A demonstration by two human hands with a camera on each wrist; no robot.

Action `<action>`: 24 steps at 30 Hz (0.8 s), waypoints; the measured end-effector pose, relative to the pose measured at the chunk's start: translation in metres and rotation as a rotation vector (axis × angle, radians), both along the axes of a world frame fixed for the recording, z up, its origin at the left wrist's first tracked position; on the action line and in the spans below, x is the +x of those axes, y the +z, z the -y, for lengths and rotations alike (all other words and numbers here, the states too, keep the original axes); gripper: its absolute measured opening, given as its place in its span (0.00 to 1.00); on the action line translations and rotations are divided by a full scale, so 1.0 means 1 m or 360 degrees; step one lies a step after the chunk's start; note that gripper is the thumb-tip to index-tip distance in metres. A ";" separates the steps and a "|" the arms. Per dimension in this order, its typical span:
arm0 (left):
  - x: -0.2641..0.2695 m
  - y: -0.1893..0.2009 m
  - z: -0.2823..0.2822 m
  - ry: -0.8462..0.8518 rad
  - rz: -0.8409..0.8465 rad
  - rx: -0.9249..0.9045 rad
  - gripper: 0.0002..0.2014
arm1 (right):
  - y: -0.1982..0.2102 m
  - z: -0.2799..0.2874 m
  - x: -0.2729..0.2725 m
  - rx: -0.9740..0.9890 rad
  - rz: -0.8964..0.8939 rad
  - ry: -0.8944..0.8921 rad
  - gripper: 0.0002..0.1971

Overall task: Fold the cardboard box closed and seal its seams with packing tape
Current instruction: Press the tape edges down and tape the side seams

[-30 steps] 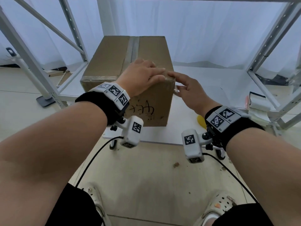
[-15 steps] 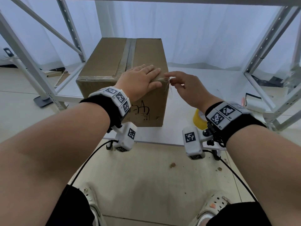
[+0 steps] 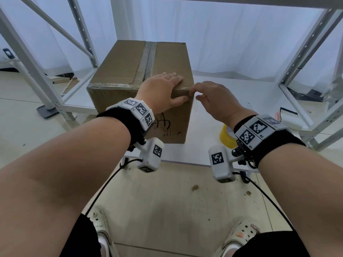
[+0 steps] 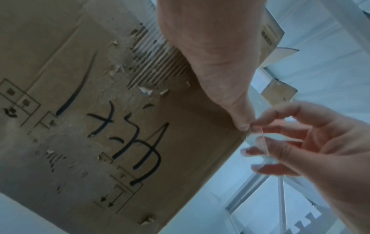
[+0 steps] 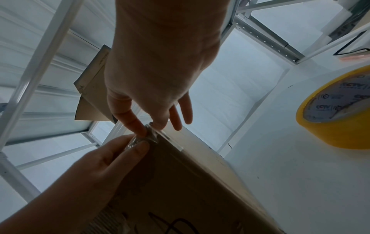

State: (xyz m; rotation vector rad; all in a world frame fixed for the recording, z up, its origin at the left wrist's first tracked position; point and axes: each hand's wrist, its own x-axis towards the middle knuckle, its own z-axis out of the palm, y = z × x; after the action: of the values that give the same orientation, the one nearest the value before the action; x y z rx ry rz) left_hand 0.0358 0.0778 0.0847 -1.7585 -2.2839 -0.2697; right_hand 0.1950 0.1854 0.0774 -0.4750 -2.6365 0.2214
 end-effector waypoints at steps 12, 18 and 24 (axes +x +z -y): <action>-0.014 0.008 0.011 -0.0118 0.0130 0.0009 0.28 | 0.003 0.002 -0.010 0.0218 -0.0076 0.0126 0.03; -0.014 0.002 0.010 -0.0135 0.0108 0.0069 0.27 | -0.014 -0.005 -0.018 -0.0224 -0.0377 0.0097 0.11; -0.016 -0.003 0.009 -0.0184 0.0095 0.0151 0.25 | -0.033 -0.006 -0.026 -0.0520 -0.0601 0.0073 0.11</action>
State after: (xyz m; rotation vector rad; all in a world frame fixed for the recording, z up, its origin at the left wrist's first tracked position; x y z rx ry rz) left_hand 0.0202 0.0685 0.0819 -1.8602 -2.1739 -0.4503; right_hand 0.1694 0.1912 0.0444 -0.4273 -2.2479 0.6923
